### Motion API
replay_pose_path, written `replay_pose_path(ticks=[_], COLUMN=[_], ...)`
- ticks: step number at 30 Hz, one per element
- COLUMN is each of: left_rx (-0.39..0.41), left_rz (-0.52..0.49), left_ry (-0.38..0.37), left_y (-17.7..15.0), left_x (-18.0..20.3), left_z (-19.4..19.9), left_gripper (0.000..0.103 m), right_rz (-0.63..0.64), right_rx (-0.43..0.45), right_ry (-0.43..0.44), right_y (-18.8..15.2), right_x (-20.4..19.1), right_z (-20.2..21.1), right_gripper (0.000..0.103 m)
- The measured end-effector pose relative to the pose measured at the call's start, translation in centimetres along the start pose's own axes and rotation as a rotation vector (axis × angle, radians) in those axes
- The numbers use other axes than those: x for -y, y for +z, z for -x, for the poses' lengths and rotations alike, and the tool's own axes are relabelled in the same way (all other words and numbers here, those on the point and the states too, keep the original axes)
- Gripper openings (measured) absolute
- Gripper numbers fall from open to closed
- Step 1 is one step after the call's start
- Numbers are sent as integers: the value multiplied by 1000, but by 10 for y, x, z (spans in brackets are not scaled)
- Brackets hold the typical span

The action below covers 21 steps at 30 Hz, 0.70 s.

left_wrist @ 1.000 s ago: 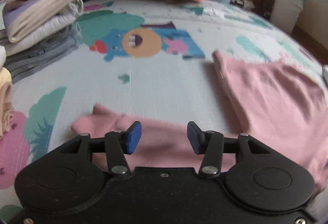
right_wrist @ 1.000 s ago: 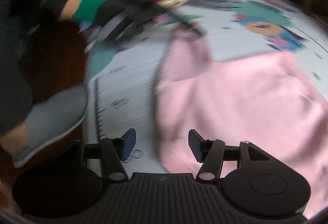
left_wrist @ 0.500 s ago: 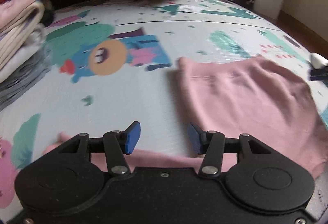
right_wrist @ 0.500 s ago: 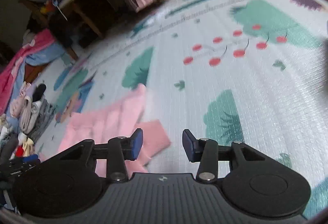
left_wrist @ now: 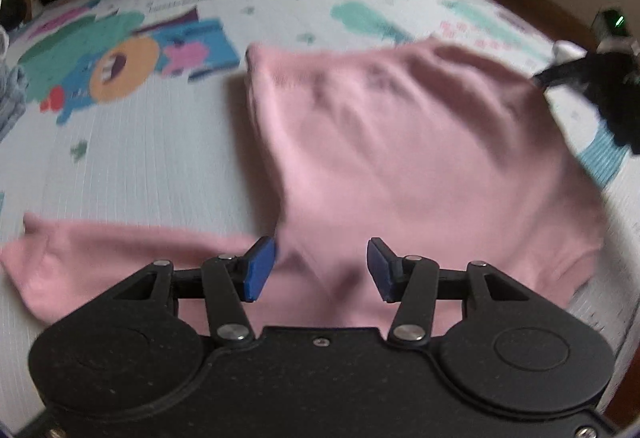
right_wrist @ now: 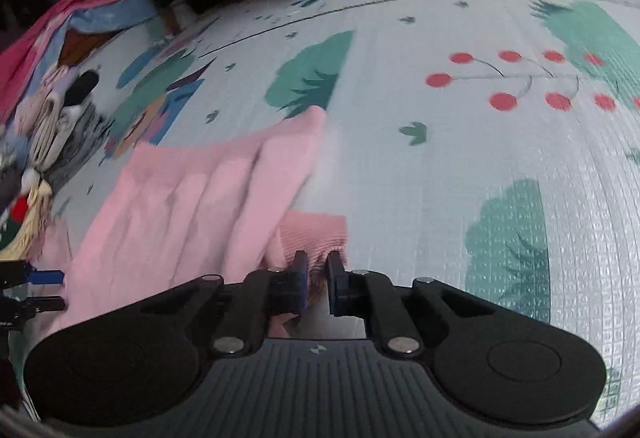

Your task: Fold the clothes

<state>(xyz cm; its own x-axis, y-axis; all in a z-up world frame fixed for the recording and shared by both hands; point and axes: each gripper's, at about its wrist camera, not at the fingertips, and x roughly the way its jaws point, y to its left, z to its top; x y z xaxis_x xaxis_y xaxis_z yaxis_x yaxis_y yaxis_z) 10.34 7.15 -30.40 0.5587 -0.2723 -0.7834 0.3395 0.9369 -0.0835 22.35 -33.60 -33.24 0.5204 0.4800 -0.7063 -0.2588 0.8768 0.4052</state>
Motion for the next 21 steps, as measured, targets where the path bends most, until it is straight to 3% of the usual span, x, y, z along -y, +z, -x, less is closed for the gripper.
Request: replay_pose_path(ticks=[6, 10, 21], left_rx=[9, 15, 20], left_rz=[-11, -17, -26], left_ry=[-1, -2, 0], left_y=[-8, -10, -10], left_x=[0, 0, 1], left_z=[1, 1, 0], left_gripper=[51, 52, 56], right_rz=[-44, -92, -118], right_rx=[66, 91, 157], right_ry=[-28, -114, -341], right_y=[-7, -11, -16], right_x=[11, 37, 84], right_z=[53, 94, 135], right_gripper=[7, 7, 7])
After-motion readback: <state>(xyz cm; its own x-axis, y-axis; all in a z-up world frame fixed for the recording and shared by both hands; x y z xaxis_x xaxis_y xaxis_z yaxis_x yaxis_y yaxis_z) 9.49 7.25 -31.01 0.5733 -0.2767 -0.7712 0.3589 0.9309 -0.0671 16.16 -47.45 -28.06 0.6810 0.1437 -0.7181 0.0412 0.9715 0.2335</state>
